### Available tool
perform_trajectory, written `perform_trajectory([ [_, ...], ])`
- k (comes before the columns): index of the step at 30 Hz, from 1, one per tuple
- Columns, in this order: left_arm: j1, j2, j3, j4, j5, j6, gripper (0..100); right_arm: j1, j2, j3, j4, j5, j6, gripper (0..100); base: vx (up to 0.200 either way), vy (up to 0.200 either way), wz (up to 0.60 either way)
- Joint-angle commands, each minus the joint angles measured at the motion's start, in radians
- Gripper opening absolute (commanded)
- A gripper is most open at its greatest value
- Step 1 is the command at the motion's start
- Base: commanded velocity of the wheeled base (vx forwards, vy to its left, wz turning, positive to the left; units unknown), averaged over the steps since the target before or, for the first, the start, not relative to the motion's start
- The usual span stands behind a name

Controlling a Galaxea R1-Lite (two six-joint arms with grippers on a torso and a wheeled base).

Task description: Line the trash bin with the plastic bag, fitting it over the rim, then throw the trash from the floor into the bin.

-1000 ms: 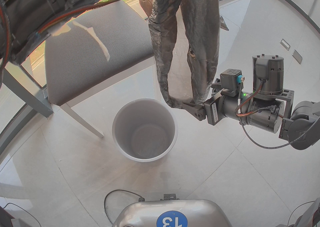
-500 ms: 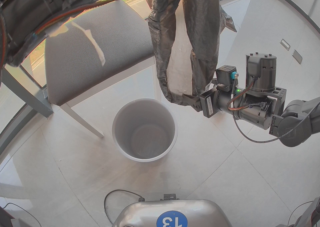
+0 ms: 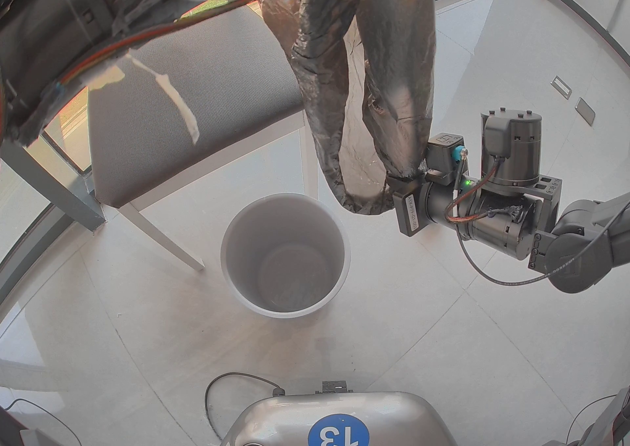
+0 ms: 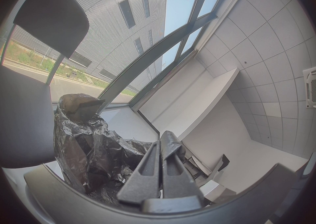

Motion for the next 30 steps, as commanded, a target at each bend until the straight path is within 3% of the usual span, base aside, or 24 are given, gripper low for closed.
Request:
perform_trajectory([
  [1,0.005,-0.009,0.042,0.004,0.007,0.0,0,0.015,-0.043,0.054,0.001,-0.002,0.0,0,0.0,0.0,0.0],
  [7,0.008,-0.075,0.245,0.05,0.012,0.006,0,0.065,-0.227,0.33,0.009,0.004,0.0,0,0.0,0.0,0.0],
  [14,0.005,-0.17,0.452,0.238,0.016,0.012,0,0.088,-0.394,0.559,0.019,0.033,0.002,0,0.0,0.0,0.0],
  [20,0.024,-0.188,0.477,0.386,0.091,0.014,0,0.108,-0.406,0.592,0.042,0.089,0.002,0,0.0,0.0,0.0],
  [30,0.039,-0.266,0.523,0.487,0.125,0.012,0,0.217,-0.234,0.479,0.041,0.124,0.031,0,0.0,0.0,0.0],
])
